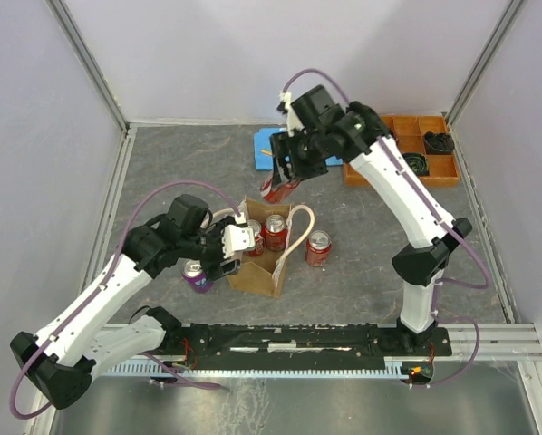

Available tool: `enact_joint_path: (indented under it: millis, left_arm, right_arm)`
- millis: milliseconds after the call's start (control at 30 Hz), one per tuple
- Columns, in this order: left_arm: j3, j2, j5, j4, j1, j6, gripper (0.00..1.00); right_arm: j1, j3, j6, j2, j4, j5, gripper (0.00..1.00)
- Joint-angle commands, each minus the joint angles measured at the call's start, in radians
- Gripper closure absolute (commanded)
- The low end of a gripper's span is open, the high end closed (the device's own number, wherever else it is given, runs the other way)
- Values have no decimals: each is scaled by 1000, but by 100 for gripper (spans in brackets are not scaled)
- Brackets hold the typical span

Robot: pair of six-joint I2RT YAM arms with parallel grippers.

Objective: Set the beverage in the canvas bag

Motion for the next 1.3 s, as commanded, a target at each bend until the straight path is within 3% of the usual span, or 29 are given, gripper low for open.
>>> enact_joint_path:
  millis: [0,133,567,933,1267]
  left_arm:
    - [-62,-6,-78,152,-3,55,23]
    - [-90,1,-27,173,-4,51,22]
    - [-172,-65,104,-25,-39,98,23]
    - [-164,-49,113,-49,-43,132,24]
    - [-164,-33,109,-48,-45,131,24]
  right_arm:
    - [48,-60,12,-85,99,-24,100]
    - [72,-131,16,-110,121,-32,100]
    - [183,-186,-12,-69,81,-42,100]
    - [262,-237,-51,-47,17,31,100]
    - [296,-367,-65,-34,70,51,100]
